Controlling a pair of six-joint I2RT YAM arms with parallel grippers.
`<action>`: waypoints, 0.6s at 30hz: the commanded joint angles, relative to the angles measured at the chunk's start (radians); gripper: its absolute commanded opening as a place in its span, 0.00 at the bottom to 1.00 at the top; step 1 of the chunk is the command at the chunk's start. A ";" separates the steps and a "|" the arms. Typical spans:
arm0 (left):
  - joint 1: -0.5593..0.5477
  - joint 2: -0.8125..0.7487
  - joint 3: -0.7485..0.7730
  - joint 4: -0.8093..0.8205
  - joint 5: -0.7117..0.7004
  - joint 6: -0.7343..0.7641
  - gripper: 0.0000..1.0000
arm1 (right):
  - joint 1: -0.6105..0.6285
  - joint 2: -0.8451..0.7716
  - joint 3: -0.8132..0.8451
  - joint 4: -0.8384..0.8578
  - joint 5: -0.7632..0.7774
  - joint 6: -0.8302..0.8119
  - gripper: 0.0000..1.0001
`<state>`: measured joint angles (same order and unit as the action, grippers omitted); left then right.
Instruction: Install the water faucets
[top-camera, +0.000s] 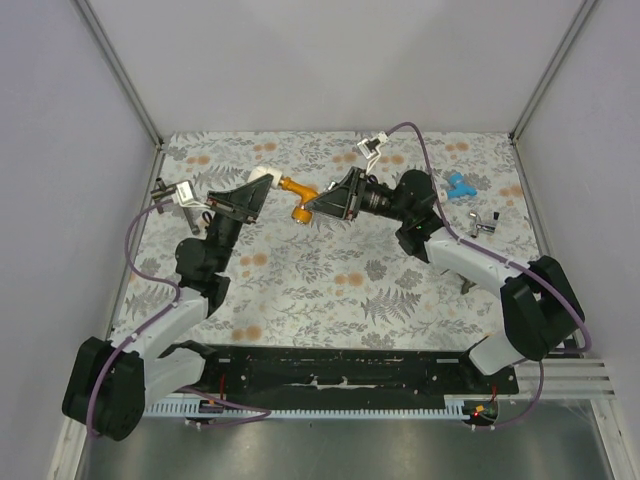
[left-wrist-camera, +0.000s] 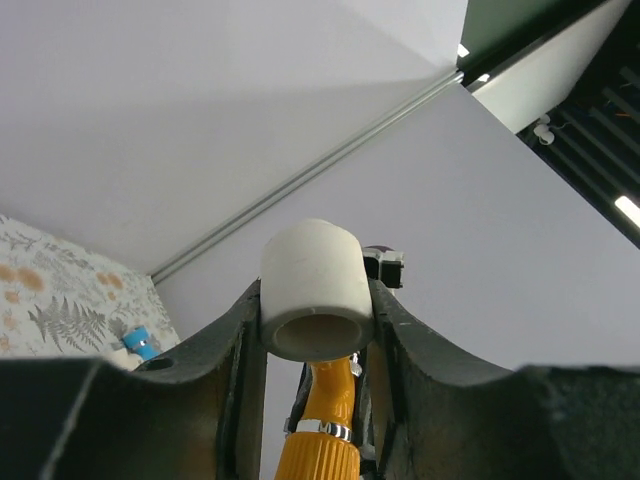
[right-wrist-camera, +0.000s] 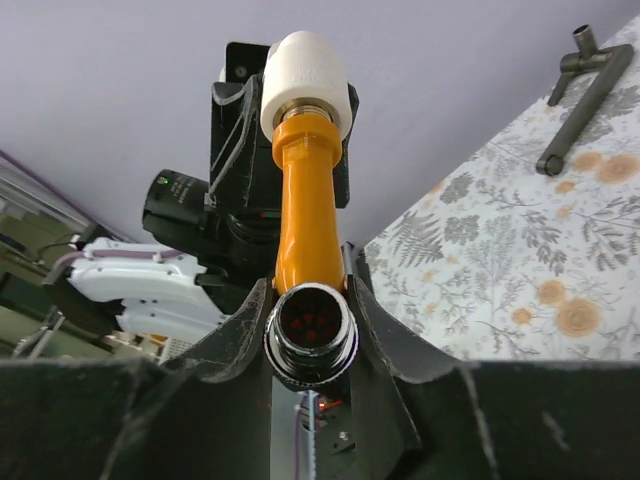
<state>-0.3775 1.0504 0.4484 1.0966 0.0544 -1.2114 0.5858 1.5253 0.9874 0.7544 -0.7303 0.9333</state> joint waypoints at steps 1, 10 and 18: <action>-0.011 -0.042 0.042 0.093 -0.002 0.101 0.02 | -0.014 -0.001 0.043 -0.018 0.061 0.122 0.34; -0.014 -0.254 0.206 -0.694 -0.266 0.320 0.02 | -0.017 -0.125 -0.036 -0.214 0.270 -0.531 0.69; -0.031 -0.181 0.447 -1.182 -0.338 0.346 0.02 | 0.038 -0.244 -0.180 -0.164 0.322 -1.195 0.79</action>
<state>-0.3958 0.8333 0.7807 0.1879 -0.2131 -0.9146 0.5816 1.3430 0.8883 0.5148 -0.4603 0.1860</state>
